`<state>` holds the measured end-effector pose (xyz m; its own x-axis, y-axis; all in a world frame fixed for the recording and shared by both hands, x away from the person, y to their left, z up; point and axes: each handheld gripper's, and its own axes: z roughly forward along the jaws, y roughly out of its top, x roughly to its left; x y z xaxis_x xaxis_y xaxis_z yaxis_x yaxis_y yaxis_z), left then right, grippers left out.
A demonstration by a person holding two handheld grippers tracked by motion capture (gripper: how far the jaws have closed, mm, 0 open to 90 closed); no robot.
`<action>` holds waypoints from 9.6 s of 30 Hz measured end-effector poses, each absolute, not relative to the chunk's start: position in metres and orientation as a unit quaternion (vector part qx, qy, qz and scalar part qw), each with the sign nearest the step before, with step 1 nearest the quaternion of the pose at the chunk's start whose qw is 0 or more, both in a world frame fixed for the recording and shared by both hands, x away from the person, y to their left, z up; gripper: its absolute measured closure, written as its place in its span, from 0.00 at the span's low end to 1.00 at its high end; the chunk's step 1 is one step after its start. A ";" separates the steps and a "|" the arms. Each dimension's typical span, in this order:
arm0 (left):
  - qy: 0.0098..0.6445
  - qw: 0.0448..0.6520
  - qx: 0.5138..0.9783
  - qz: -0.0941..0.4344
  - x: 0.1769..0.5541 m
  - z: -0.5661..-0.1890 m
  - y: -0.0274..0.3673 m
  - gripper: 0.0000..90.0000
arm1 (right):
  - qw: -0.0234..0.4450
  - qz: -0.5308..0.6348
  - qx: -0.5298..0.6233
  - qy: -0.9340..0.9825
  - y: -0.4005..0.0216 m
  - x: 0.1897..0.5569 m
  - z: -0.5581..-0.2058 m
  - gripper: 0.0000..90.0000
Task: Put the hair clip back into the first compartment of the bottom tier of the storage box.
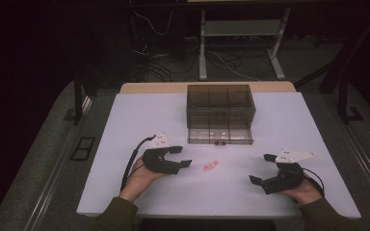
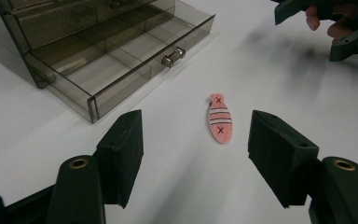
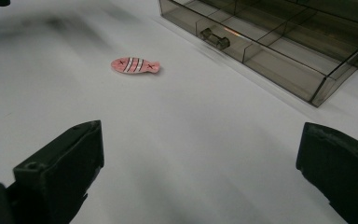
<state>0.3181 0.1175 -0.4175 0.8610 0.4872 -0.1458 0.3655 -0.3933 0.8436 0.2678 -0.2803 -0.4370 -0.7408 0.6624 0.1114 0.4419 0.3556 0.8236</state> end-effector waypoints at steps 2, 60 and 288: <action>0.255 0.486 0.833 0.063 0.319 -0.418 0.114 0.39 | 0.121 0.455 0.339 0.814 -0.280 0.268 -0.437 0.00; 0.229 0.433 0.870 0.056 0.328 -0.440 0.037 0.61 | 0.123 0.449 0.336 0.819 -0.279 0.267 -0.438 0.00; 0.290 0.396 0.868 0.077 0.438 -0.444 0.052 0.73 | 0.121 0.446 0.336 0.821 -0.277 0.268 -0.440 0.00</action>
